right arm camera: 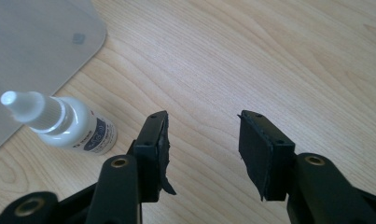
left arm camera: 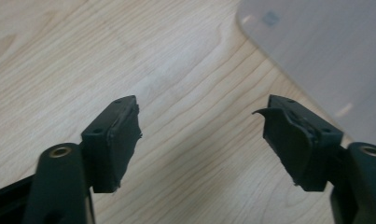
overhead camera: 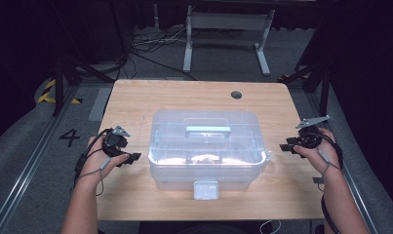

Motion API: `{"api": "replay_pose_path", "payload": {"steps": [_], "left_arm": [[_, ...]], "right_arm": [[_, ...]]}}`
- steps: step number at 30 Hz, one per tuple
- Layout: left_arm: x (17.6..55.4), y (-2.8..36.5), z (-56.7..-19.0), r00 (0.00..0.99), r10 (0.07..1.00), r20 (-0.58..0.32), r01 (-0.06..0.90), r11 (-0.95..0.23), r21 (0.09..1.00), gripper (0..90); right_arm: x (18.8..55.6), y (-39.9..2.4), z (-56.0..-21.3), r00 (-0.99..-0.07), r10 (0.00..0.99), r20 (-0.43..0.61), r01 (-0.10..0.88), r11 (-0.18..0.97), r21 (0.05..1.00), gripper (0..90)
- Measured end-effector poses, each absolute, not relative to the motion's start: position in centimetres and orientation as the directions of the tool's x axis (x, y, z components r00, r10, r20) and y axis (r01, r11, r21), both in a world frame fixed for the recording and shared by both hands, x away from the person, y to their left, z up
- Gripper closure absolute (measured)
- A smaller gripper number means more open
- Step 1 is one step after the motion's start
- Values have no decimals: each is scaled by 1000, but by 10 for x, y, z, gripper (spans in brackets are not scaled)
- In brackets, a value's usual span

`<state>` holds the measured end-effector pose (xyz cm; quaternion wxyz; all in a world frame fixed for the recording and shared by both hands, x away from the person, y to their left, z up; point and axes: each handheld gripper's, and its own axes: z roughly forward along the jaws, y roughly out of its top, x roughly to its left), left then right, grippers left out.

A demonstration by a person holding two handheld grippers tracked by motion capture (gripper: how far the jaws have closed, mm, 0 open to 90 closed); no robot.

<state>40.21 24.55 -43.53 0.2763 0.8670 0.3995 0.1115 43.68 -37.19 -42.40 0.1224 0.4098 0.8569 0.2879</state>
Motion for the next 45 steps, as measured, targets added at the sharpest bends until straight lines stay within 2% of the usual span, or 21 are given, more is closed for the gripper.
{"api": "replay_pose_path", "payload": {"steps": [2,6,10,12,14,16,18,22,30,34,37,45], "left_arm": [[403,243,-432,656,754,-30,637,-532,558,210],[402,243,-426,650,759,-31,643,-528,554,252],[399,246,-418,627,779,-7,666,-532,523,361],[398,246,-415,626,780,-14,662,-521,539,371],[395,246,-410,635,769,-78,658,-485,576,394],[393,247,-404,668,734,-124,638,-479,603,390],[390,248,-395,670,732,-125,633,-475,612,430],[383,248,-381,676,732,-87,601,-479,640,443],[380,244,-362,696,704,-140,603,-467,646,486],[385,237,-343,715,690,-109,587,-509,629,493],[383,232,-325,748,653,-117,551,-514,658,491],[384,216,-307,788,611,-77,501,-564,656,493]], "right_arm": [[434,-372,-422,-630,776,23,630,494,599,511],[431,-373,-417,-622,783,15,620,481,620,482],[430,-371,-415,-625,781,9,618,487,617,482],[430,-371,-415,-627,779,7,616,490,616,485],[430,-371,-415,-633,774,2,613,499,613,508],[429,-371,-415,-649,761,10,607,509,610,582],[428,-370,-414,-663,748,15,598,517,612,618],[429,-370,-411,-665,746,25,593,508,625,627],[427,-369,-410,-688,726,-2,556,529,641,607],[425,-371,-411,-681,732,22,575,516,635,625],[424,-371,-411,-651,757,63,621,483,617,625],[420,-374,-411,-631,774,54,643,483,595,614]]}}
